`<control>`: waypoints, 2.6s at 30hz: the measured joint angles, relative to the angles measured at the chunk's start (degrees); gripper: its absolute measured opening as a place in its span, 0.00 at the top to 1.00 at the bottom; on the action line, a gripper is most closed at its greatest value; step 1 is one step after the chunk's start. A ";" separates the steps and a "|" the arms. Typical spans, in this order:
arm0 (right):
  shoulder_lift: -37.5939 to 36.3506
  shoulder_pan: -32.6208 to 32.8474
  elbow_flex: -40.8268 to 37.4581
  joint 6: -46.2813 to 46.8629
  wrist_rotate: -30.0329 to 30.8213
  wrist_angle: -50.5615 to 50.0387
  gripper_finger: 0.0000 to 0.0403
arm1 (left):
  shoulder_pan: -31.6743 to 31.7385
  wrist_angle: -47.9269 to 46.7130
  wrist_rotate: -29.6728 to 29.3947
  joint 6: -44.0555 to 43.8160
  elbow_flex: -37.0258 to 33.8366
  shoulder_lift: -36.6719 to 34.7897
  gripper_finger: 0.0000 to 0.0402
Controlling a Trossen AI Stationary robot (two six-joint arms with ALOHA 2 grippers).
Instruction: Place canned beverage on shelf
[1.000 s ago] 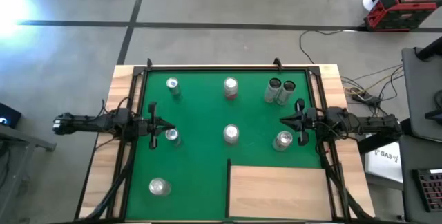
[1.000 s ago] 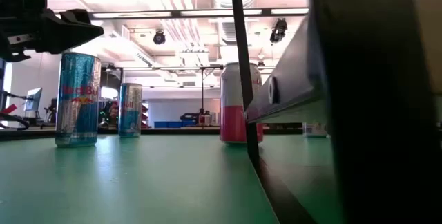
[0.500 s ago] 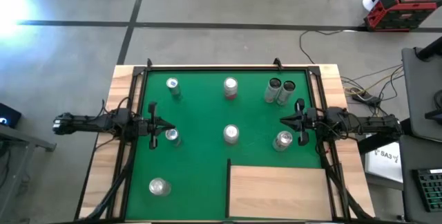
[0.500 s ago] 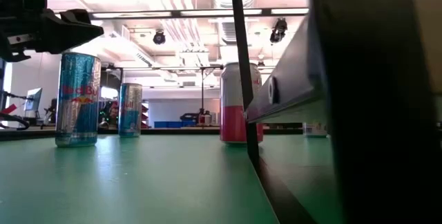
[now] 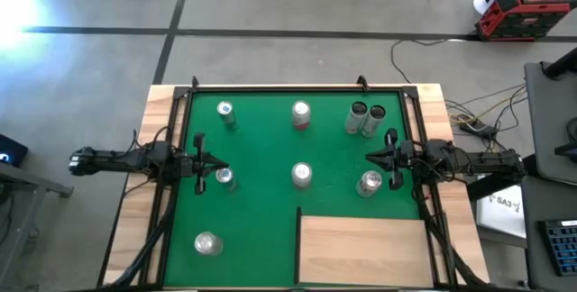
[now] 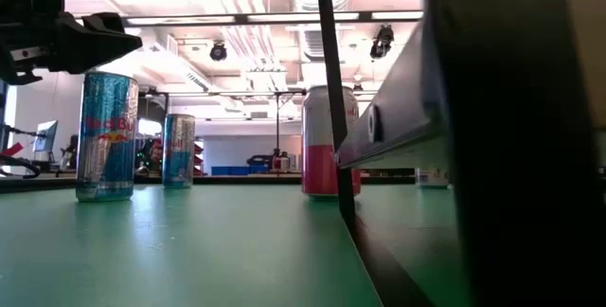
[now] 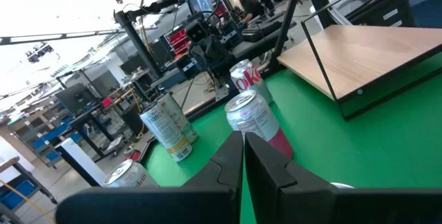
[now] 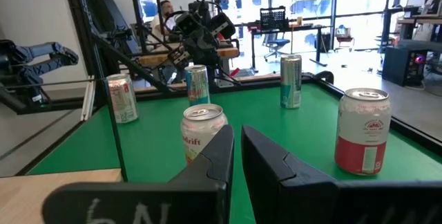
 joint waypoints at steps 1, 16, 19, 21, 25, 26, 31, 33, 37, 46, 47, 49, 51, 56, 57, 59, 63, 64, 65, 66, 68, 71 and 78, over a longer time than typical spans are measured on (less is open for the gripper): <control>0.00 0.02 0.00 -0.04 0.02 -0.01 0.94 | 0.02 0.00 0.00 -0.01 0.00 -0.01 1.00; 0.00 0.01 0.00 -0.01 0.00 0.01 0.94 | 0.02 0.00 0.00 -0.01 0.01 -0.01 1.00; 0.00 0.01 0.00 0.02 0.01 0.01 0.94 | 0.00 0.00 0.01 -0.01 0.00 0.01 1.00; 0.00 0.02 -0.02 -0.01 0.01 0.00 0.94 | 0.01 0.00 0.01 0.00 0.01 0.01 1.00; 0.00 0.02 0.00 0.02 0.02 -0.01 0.94 | 0.02 0.01 -0.02 -0.01 0.00 0.00 1.00; 0.00 0.02 -0.02 0.00 0.02 -0.01 0.94 | 0.00 0.00 -0.01 0.00 0.01 0.01 1.00; 0.00 0.00 0.00 0.00 0.02 -0.01 0.94 | 0.01 0.00 -0.01 -0.01 0.00 -0.01 1.00; 0.00 0.00 -0.02 -0.04 0.02 0.01 0.94 | 0.00 0.00 -0.01 0.00 0.00 0.00 1.00; 0.00 0.01 -0.01 -0.03 0.02 -0.01 0.94 | 0.00 0.00 -0.01 0.00 0.01 0.01 1.00; 0.00 0.01 -0.02 0.01 0.02 0.01 0.94 | 0.00 0.00 -0.01 0.00 0.01 -0.02 1.00; 0.00 0.01 -0.01 -0.03 0.00 -0.01 0.94 | 0.02 0.00 0.00 0.00 -0.01 0.00 1.00; 0.00 0.02 0.00 0.00 0.01 0.01 0.94 | 0.02 0.00 0.01 0.00 -0.01 0.01 1.00; 0.00 0.00 -0.02 0.02 0.00 -0.01 0.94 | 0.01 0.00 -0.01 -0.01 0.01 -0.01 1.00; 0.00 0.01 -0.01 0.02 0.02 0.00 0.94 | 0.00 0.00 -0.02 -0.01 0.01 0.00 1.00; 0.00 0.02 0.00 -0.03 0.02 0.00 0.94 | 0.00 0.00 -0.02 -0.01 0.00 -0.02 1.00; 0.00 0.00 0.00 -0.01 0.02 -0.01 0.94 | 0.00 0.00 0.00 -0.02 0.01 0.01 1.00; 0.00 0.01 -0.01 -0.04 0.02 0.00 0.94 | 0.00 0.00 -0.02 0.00 -0.01 0.01 1.00; 0.00 0.01 0.00 -0.04 0.02 0.00 0.94 | 0.01 0.00 -0.01 -0.01 0.01 0.01 1.00; 0.00 0.02 0.00 -0.01 0.02 0.00 0.94 | 0.00 0.00 0.00 -0.01 0.01 -0.01 1.00; 0.00 0.02 0.00 0.02 0.02 0.01 0.94 | 0.01 0.00 -0.01 -0.01 0.01 -0.01 1.00; 0.00 0.01 -0.01 -0.02 0.02 -0.01 0.94 | 0.00 0.00 -0.02 -0.02 0.01 -0.01 1.00; 0.00 0.02 0.00 0.02 0.02 0.01 0.94 | 0.02 0.00 0.01 -0.02 0.01 0.01 1.00; 0.00 0.02 0.00 0.02 0.02 -0.01 0.94 | 0.02 11.23 5.76 3.41 -0.01 0.03 1.00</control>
